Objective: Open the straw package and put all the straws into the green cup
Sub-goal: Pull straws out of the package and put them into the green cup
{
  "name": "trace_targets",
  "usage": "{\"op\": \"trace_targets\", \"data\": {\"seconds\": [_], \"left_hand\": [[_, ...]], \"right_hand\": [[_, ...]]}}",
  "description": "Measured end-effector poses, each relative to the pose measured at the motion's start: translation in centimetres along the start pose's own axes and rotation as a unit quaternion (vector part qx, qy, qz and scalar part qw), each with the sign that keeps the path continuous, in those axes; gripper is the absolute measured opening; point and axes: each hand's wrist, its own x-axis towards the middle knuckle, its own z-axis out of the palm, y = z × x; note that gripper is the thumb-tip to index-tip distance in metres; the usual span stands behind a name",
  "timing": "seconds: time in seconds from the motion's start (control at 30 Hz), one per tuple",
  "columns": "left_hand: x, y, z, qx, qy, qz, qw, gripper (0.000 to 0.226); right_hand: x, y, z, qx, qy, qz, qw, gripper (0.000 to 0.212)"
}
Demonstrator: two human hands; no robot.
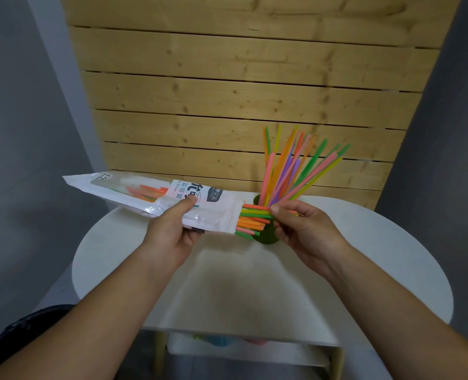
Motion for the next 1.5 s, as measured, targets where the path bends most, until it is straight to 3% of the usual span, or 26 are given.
{"op": "trace_targets", "data": {"seconds": [0.2, 0.37, 0.47, 0.67, 0.83, 0.97, 1.23, 1.5], "left_hand": [[-0.1, 0.1, 0.2, -0.009, -0.007, -0.005, 1.0, 0.023], [-0.1, 0.2, 0.2, -0.03, -0.004, -0.015, 0.999, 0.02], [0.0, 0.1, 0.2, -0.037, 0.003, -0.017, 0.999, 0.021], [0.4, -0.1, 0.2, -0.041, 0.018, -0.015, 0.999, 0.02], [0.8, -0.1, -0.2, -0.042, 0.036, -0.01, 0.998, 0.023], [1.0, -0.2, -0.4, -0.033, 0.044, -0.003, 0.998, 0.025], [1.3, 0.1, -0.6, -0.019, 0.063, 0.011, 0.998, 0.035], [0.9, -0.7, 0.0, -0.022, 0.049, 0.001, 0.999, 0.036]], "right_hand": [[0.2, -1.1, -1.2, -0.025, 0.032, -0.065, 0.997, 0.005], [0.4, -2.4, -1.9, 0.168, 0.034, -0.018, 0.985, 0.005], [0.6, -2.3, -1.9, 0.223, 0.054, -0.021, 0.973, 0.008], [0.7, -3.2, -3.3, 0.147, 0.135, -0.127, 0.972, 0.004], [0.6, -4.4, -4.9, 0.115, 0.179, -0.147, 0.966, 0.006], [0.4, -5.3, -6.1, 0.108, 0.217, -0.149, 0.959, 0.022], [-0.3, -6.5, -8.0, 0.084, 0.262, -0.167, 0.947, 0.01], [-0.7, -6.2, -8.4, 0.011, 0.276, -0.25, 0.928, 0.022]]}}
